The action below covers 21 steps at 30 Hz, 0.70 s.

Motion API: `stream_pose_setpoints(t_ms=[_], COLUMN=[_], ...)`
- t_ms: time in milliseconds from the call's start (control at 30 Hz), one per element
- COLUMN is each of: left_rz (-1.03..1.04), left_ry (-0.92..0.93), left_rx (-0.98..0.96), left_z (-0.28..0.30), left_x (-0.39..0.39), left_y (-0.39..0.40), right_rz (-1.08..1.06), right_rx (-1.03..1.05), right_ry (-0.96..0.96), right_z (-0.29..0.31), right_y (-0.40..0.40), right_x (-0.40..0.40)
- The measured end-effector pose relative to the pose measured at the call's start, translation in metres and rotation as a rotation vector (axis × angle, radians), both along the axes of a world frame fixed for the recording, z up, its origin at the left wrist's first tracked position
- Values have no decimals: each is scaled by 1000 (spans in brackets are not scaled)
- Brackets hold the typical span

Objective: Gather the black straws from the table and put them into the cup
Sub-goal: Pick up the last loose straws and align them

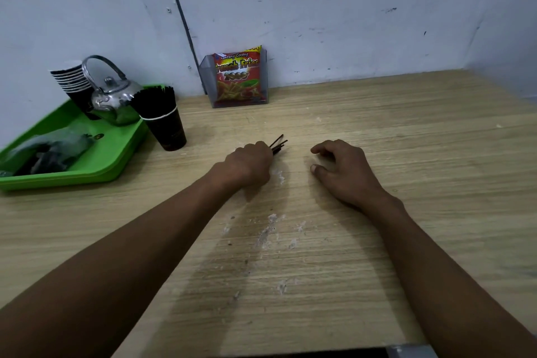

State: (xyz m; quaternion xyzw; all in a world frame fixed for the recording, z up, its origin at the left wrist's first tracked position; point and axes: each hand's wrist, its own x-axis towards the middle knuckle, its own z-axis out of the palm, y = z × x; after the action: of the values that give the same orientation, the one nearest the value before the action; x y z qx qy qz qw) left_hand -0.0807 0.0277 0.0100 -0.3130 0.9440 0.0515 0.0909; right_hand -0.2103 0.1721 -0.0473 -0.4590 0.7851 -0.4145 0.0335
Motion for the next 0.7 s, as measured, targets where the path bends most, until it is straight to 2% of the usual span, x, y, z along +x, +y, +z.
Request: stream_pose_setpoints(t_ms=[233, 433, 567, 700], left_rz=[21, 153, -29, -171], left_ry=[10, -48, 51, 178], left_rx=[-24, -132, -364, -355], left_z=[-3, -15, -24, -30], left_x=[-8, -10, 1, 14], left_y=[4, 8, 9, 3], right_rz=[0, 5, 1, -3], right_rx=[7, 13, 21, 28], right_ry=[19, 6, 13, 14], right_z=[-2, -1, -1, -1], right_y=[0, 1, 0, 1], right_x=[0, 2, 2, 3])
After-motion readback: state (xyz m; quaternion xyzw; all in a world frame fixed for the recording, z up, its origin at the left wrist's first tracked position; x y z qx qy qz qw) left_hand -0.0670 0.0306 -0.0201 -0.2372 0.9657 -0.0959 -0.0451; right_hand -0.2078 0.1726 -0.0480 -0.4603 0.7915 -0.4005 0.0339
